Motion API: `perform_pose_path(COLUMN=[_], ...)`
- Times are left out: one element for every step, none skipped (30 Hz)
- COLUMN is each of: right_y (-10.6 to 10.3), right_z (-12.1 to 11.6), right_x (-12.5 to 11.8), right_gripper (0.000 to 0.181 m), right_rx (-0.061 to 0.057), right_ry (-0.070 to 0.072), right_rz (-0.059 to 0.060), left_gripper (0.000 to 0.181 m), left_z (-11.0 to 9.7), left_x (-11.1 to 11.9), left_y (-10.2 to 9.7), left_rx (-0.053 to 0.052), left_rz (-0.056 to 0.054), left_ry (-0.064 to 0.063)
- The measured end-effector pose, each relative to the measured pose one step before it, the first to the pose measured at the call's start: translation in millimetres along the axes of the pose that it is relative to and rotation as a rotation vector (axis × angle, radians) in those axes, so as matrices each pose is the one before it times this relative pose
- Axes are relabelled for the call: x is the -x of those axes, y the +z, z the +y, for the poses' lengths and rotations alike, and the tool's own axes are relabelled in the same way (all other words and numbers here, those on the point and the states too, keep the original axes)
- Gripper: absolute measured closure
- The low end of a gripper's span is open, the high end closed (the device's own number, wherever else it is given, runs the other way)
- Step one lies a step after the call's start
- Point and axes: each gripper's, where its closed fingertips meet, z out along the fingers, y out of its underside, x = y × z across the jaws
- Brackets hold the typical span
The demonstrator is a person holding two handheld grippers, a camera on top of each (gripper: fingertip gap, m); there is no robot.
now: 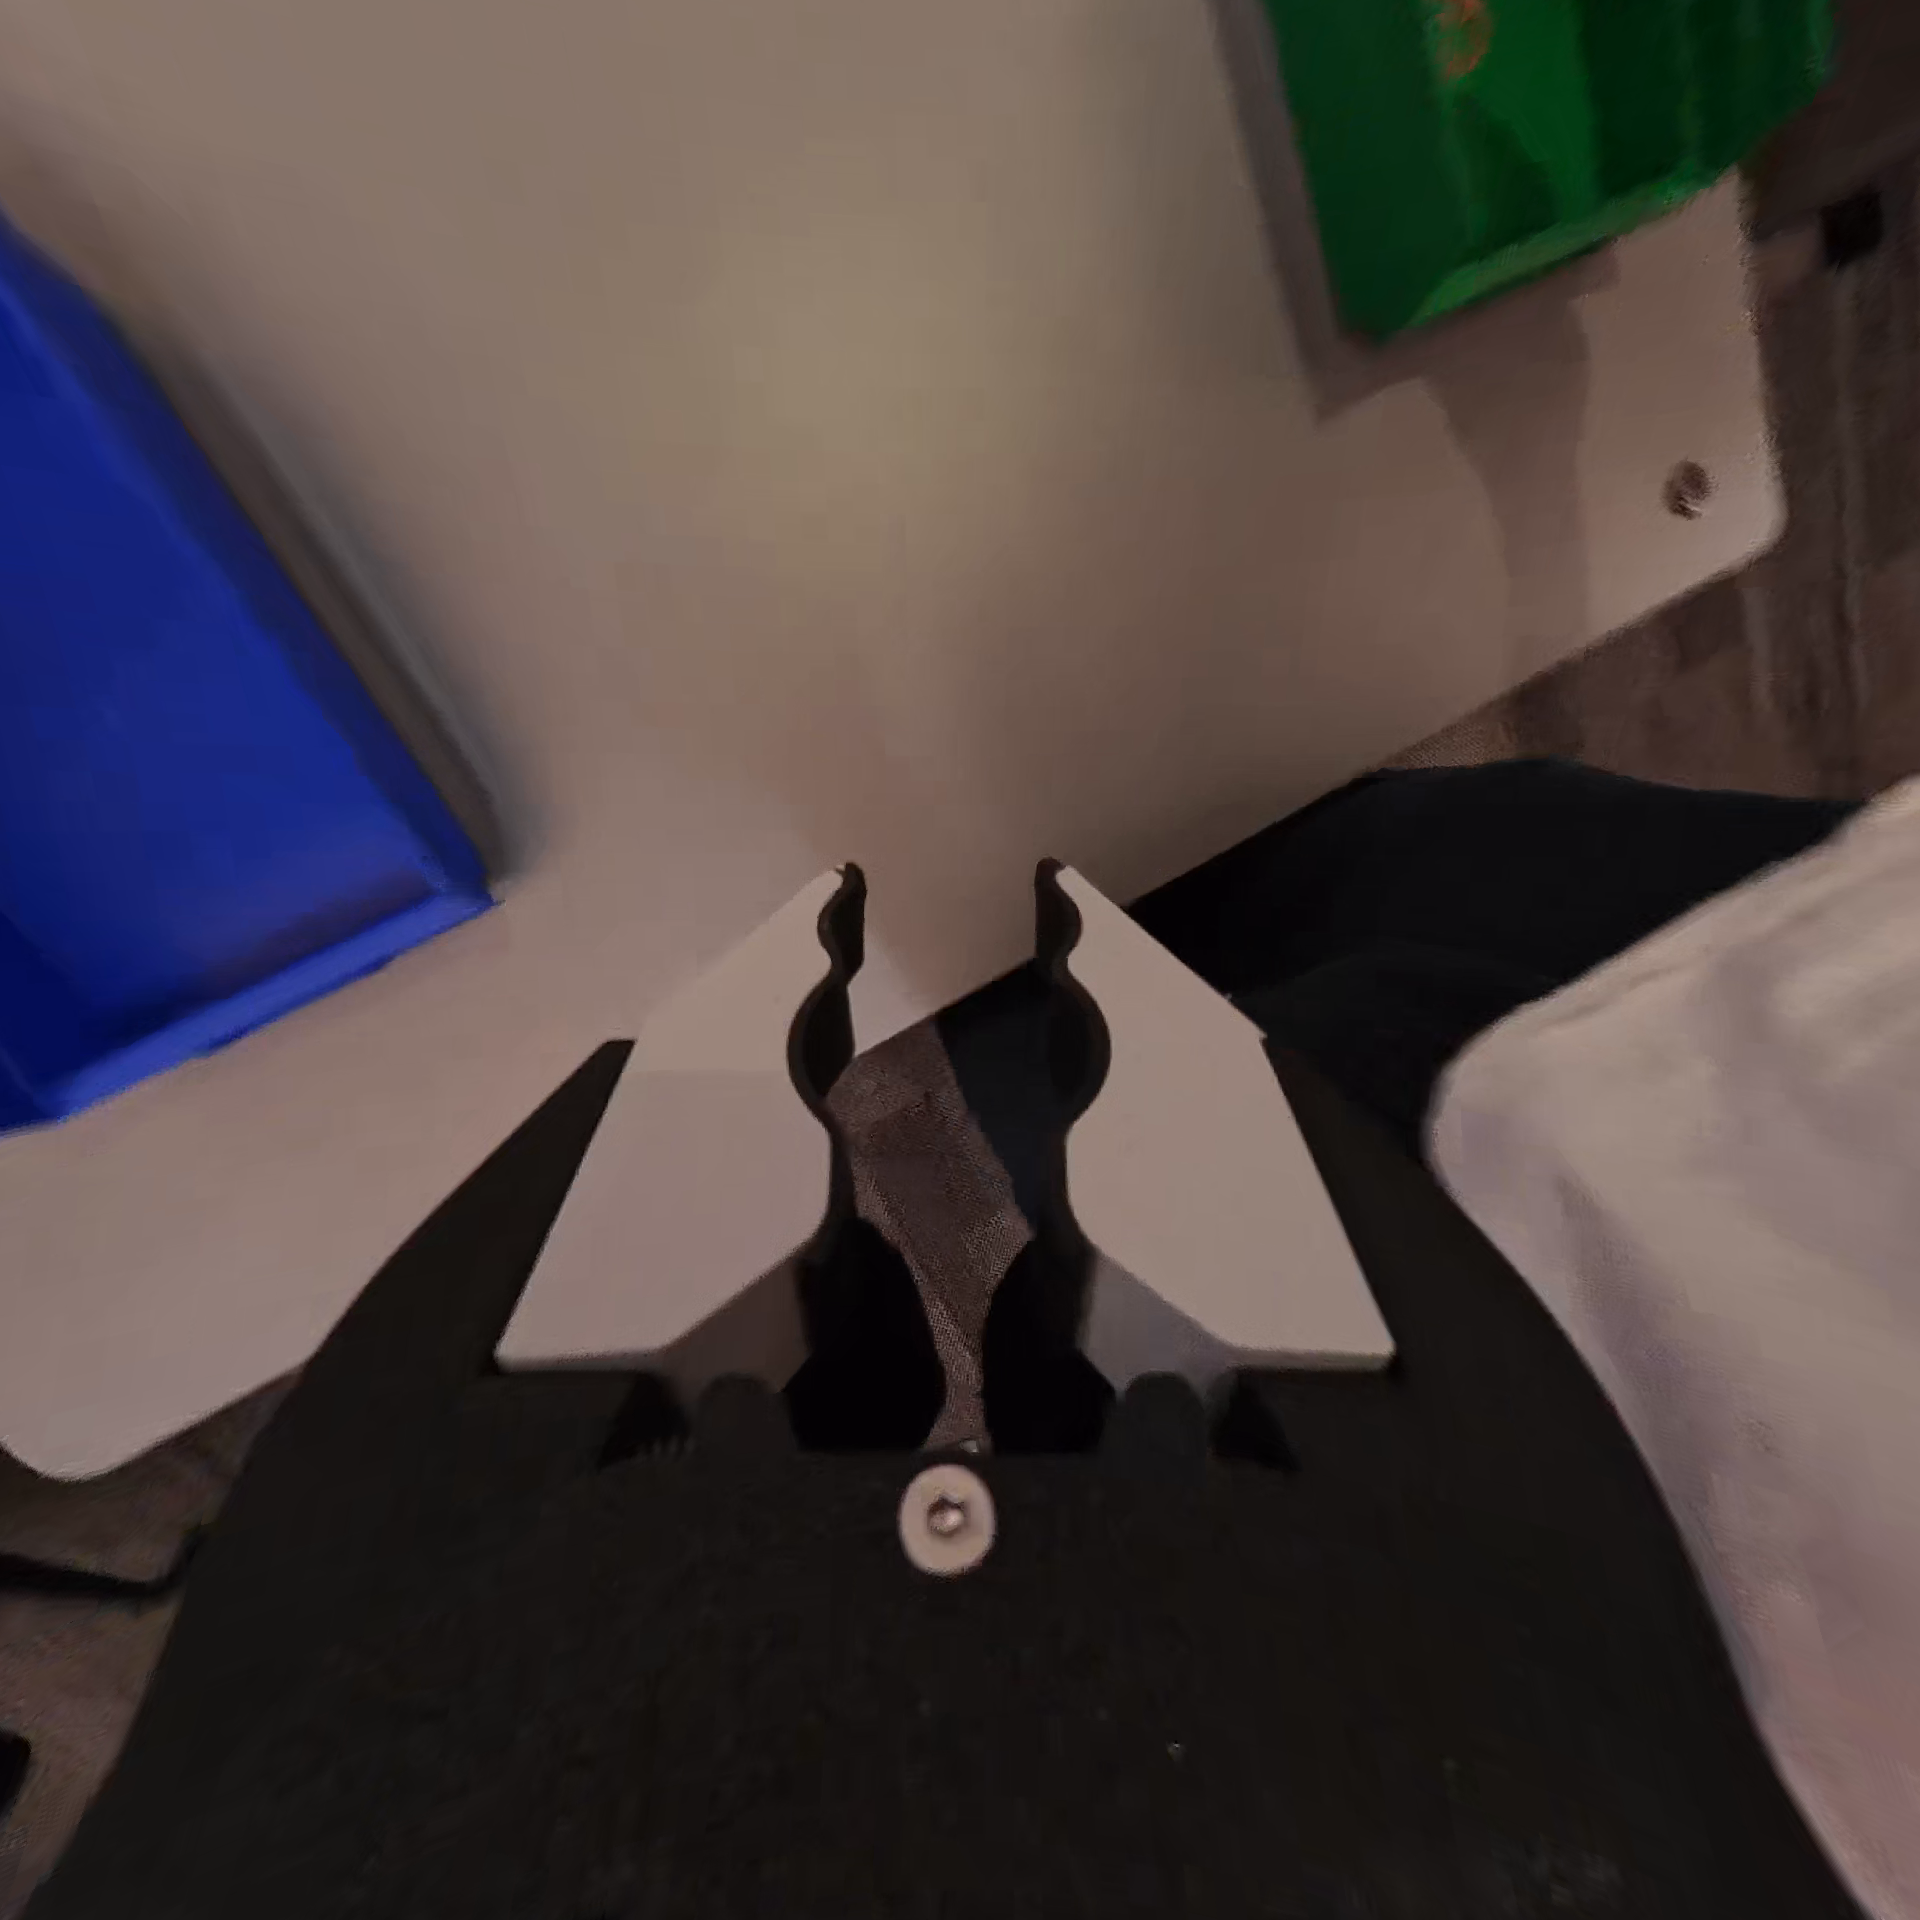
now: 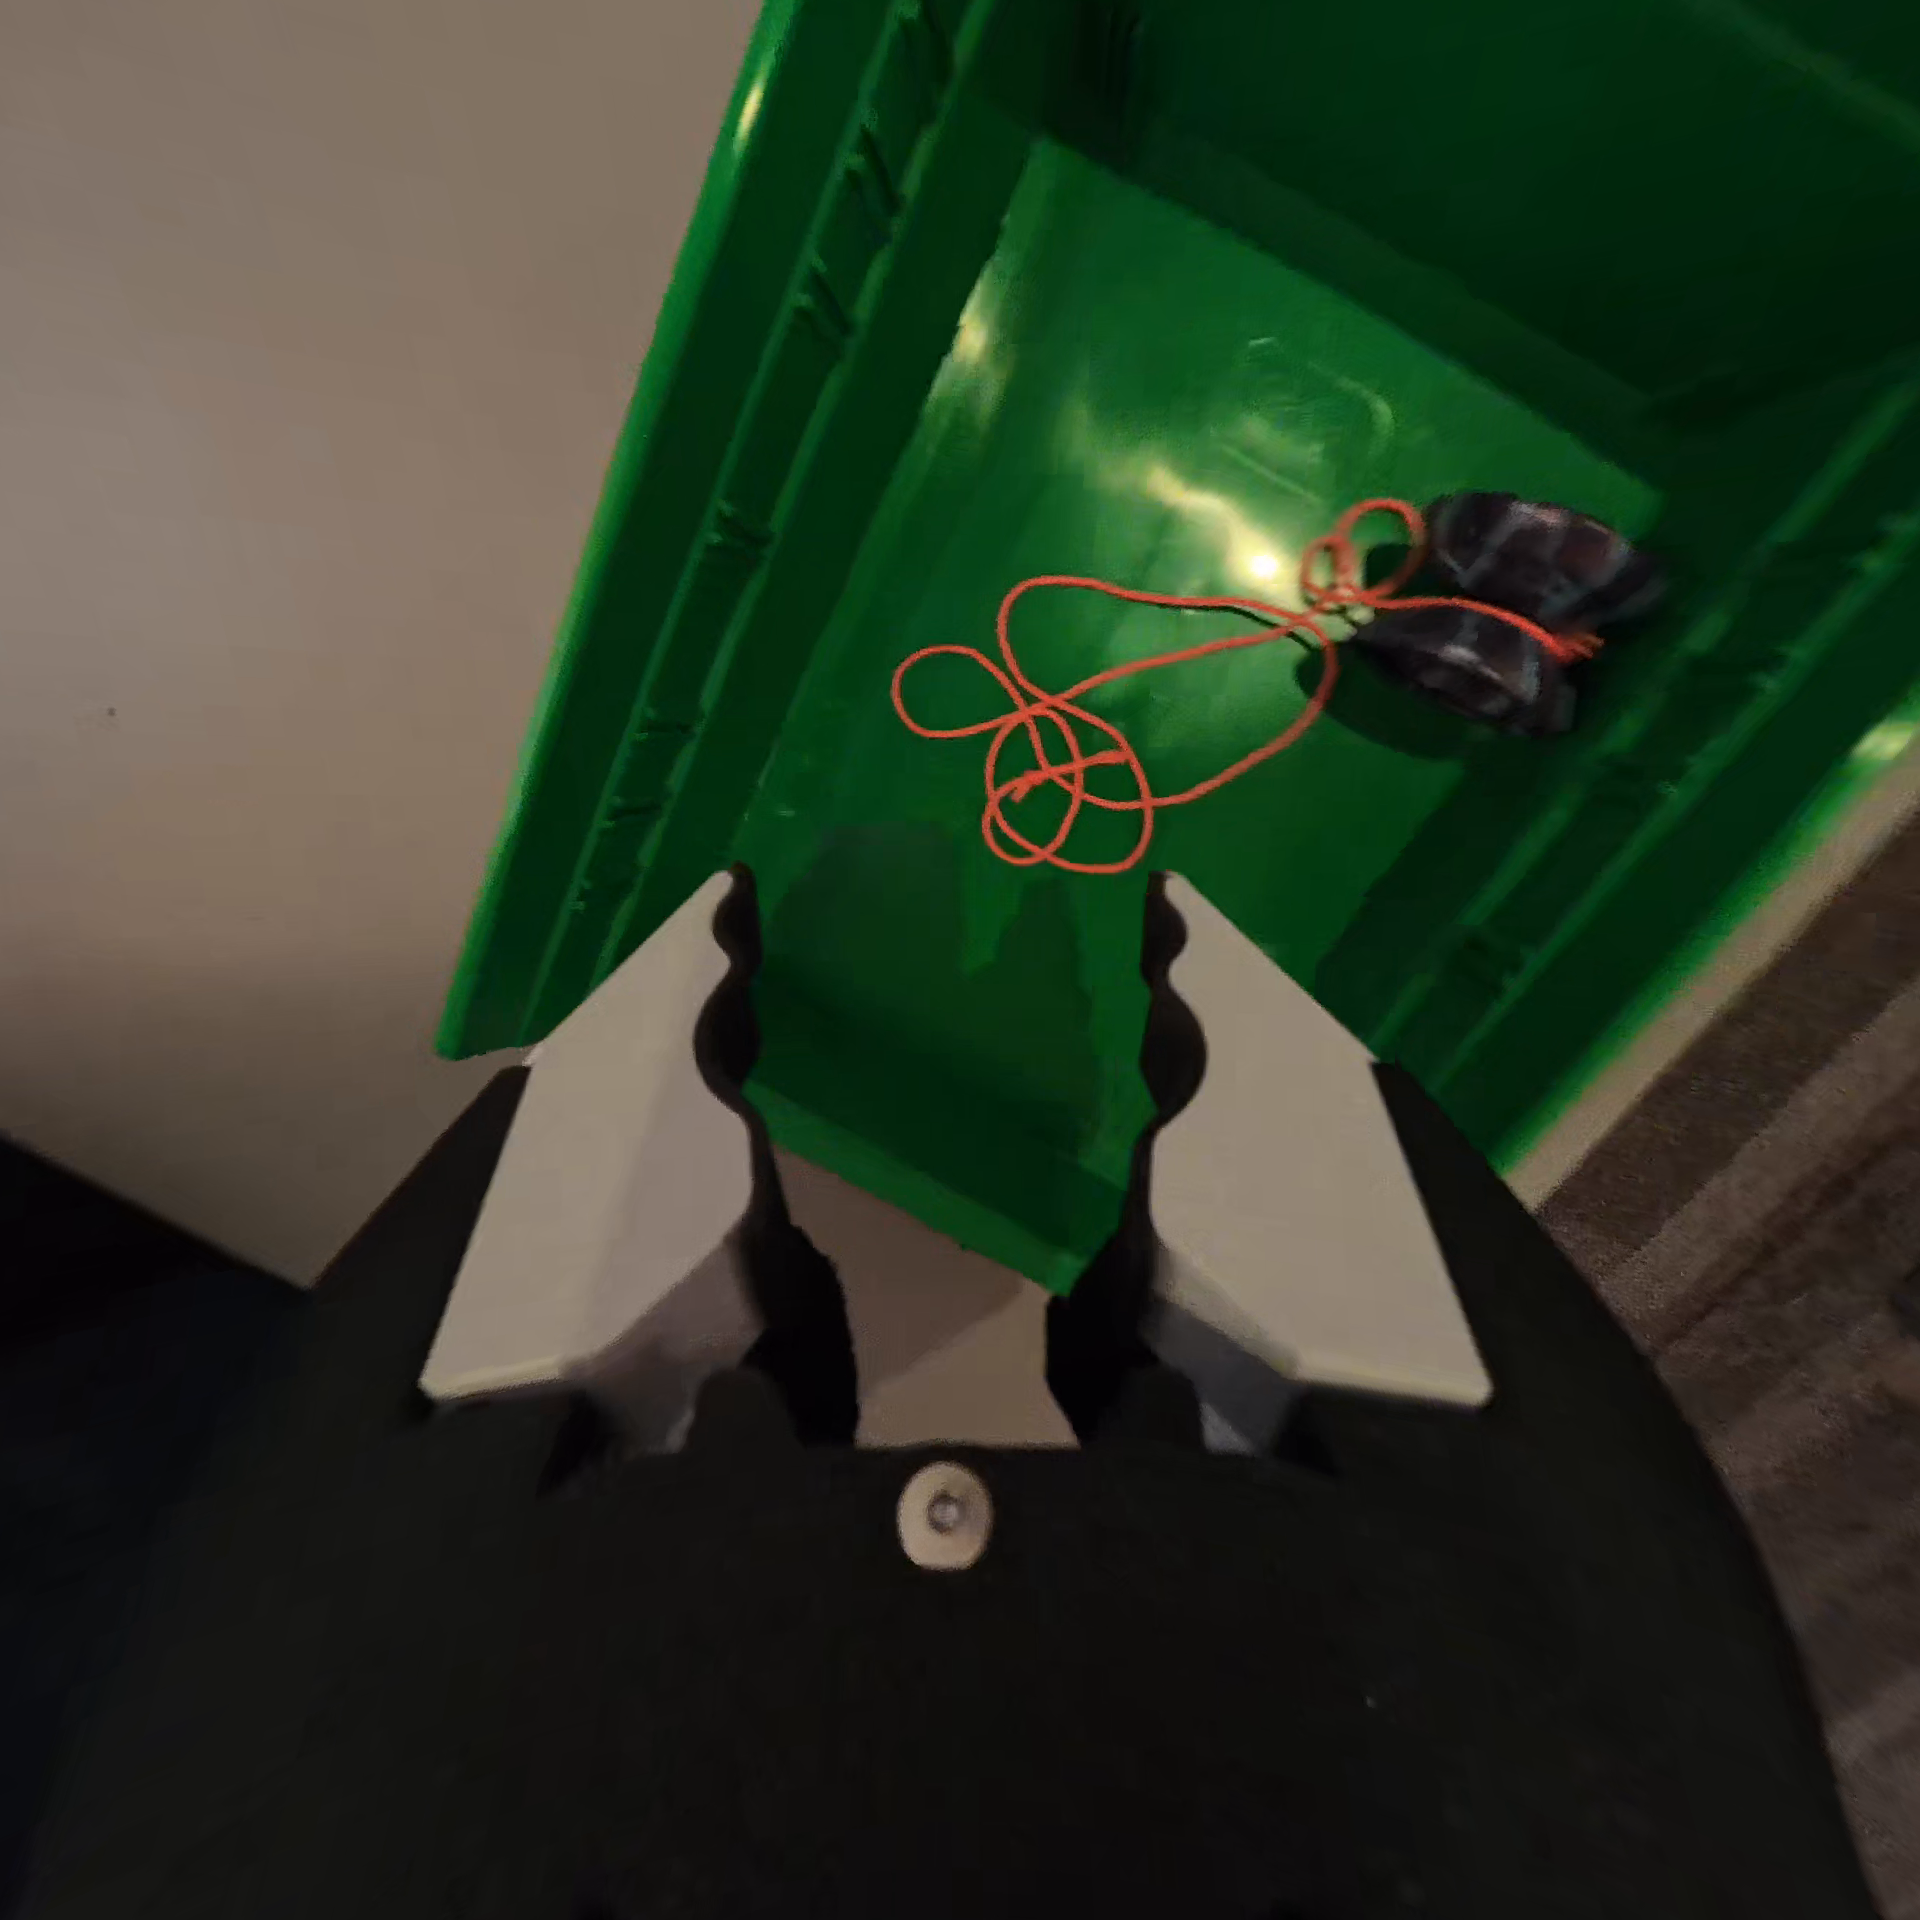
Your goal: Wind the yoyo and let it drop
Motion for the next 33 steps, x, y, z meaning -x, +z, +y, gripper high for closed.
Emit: perform_pose_path(right_y=[-9.67,-10.68,-10.82,-10.05,-9.51,-9.23,-8.59,-7.84,-7.38,-6.77,-5.88,-4.75,-2.60,-0.92,0.06,0.17,0.18,-0.13,-0.35,-0.48,-0.76,-0.65,-0.49,-0.03,0.42,0.84,0.57,0.31,0.16,0.08,-0.13,-0.44,-0.57], right_z=[2.50,2.46,3.95,5.66,7.70,9.84,9.92,8.73,8.31,7.12,5.59,5.23,5.52,6.09,5.87,4.89,3.90,2.74,1.80,1.25,0.78,1.08,1.39,1.49,1.58,1.80,1.83,1.22,0.97,0.80,0.41,-0.19,-0.69], right_x=[-1.30,-0.11,2.59,4.70,4.23,3.40,4.58,5.65,3.35,2.54,3.39,3.10,4.03,4.66,3.09,1.77,1.34,1.80,2.18,2.11,1.80,0.73,0.04,0.86,1.77,1.80,1.03,0.64,0.75,0.76,0.62,0.47,0.35], right_gripper=[0.107,0.106,0.106,0.104,0.100,0.100,0.100,0.099,0.099,0.100,0.101,0.101,0.103,0.102,0.102,0.102,0.102,0.102,0.102,0.102,0.102,0.102,0.102,0.102,0.102,0.102,0.102,0.102,0.102,0.102,0.102,0.101,0.101], right_rx=[-0.0452,-0.0538,-0.0489,-0.0422,-0.0335,-0.0217,-0.0179,-0.0221,-0.0157,-0.0119,-0.0156,-0.0100,-0.0015,0.0074,0.0112,0.0096,0.0063,0.0027,-0.0003,-0.0029,-0.0046,-0.0024,0.0010,0.0009,0.0025,0.0057,0.0061,0.0030,0.0017,0.0023,0.0008,-0.0017,-0.0041], right_ry=[0.0296,0.0456,0.0618,0.0677,0.0560,0.0444,0.0404,0.0245,0.0100,0.0084,0.0048,0.0011,0.0038,-0.0012,-0.0111,-0.0098,-0.0028,0.0060,0.0144,0.0199,0.0160,0.0049,0.0011,0.0038,0.0048,0.0005,-0.0043,-0.0056,-0.0042,-0.0018,0.0004,0.0020,0.0032], right_rz=[0.0412,0.0340,0.0170,0.0040,0.0096,0.0164,0.0104,0.0020,0.0172,0.0220,0.0134,0.0118,0.0026,-0.0050,0.0020,0.0077,0.0056,-0.0012,-0.0073,-0.0071,-0.0049,0.0023,0.0080,0.0011,-0.0047,-0.0055,0.0007,0.0031,0.0014,0.0002,-0.0005,-0.0006,-0.0004], left_gripper=[0.151,0.151,0.150,0.149,0.149,0.148,0.147,0.146,0.145,0.145,0.146,0.147,0.152,0.154,0.154,0.153,0.150,0.150,0.150,0.150,0.150,0.150,0.150,0.150,0.150,0.150,0.150,0.150,0.150,0.150,0.150,0.150,0.150], left_z=[9.16,10.74,9.65,6.39,4.06,4.21,3.63,1.93,1.16,1.83,2.05,2.12,2.58,2.43,2.04,2.37,2.47,1.95,1.17,0.35,-0.16,-0.37,-0.51,-0.55,-0.86,-0.61,-0.11,0.15,0.22,0.67,0.77,0.47,-0.01], left_x=[21.96,25.75,25.21,23.32,22.13,20.33,17.34,14.16,11.39,9.00,7.23,5.90,6.40,7.09,5.20,2.86,2.33,2.04,0.78,0.18,0.54,0.82,0.42,0.44,0.57,0.30,0.29,0.62,0.16,0.25,0.17,0.12,-0.35], left_y=[6.19,6.08,6.50,6.63,6.65,7.32,7.56,7.57,7.45,7.48,7.26,6.58,5.45,4.26,3.95,3.84,3.53,3.01,2.30,1.80,1.15,0.79,0.63,0.32,0.15,0.07,0.14,0.16,0.25,0.36,0.21,0.01,-0.42], left_rx=[0.0029,0.0120,0.0113,-0.0061,-0.0163,-0.0088,-0.0035,-0.0121,-0.0168,-0.0115,-0.0101,-0.0107,-0.0069,-0.0091,-0.0094,-0.0019,0.0026,0.0027,0.0016,0.0005,0.0003,0.0006,0.0005,0.0011,-0.0017,-0.0023,0.0011,-0.0003,-0.0015,0.0003,0.0001,-0.0003,-0.0016], left_rz=[-0.0490,-0.0685,-0.0607,-0.0485,-0.0435,-0.0369,-0.0251,-0.0164,-0.0092,-0.0026,0.0009,0.0018,-0.0066,-0.0177,-0.0100,0.0018,-0.0011,-0.0047,0.0003,0.0018,-0.0023,-0.0039,-0.0009,0.0004,-0.0004,0.0024,0.0033,0.0029,0.0061,0.0066,0.0058,0.0047,0.0046], left_ry=[-0.0465,-0.0504,-0.0525,-0.0505,-0.0477,-0.0424,-0.0331,-0.0239,-0.0162,-0.0136,-0.0136,-0.0121,-0.0127,-0.0153,-0.0162,-0.0154,-0.0104,-0.0018,0.0045,0.0092,0.0130,0.0134,0.0118,0.0080,0.0050,0.0028,0.0006,0.0012,0.0010,-0.0025,-0.0041,-0.0031,-0.0009])
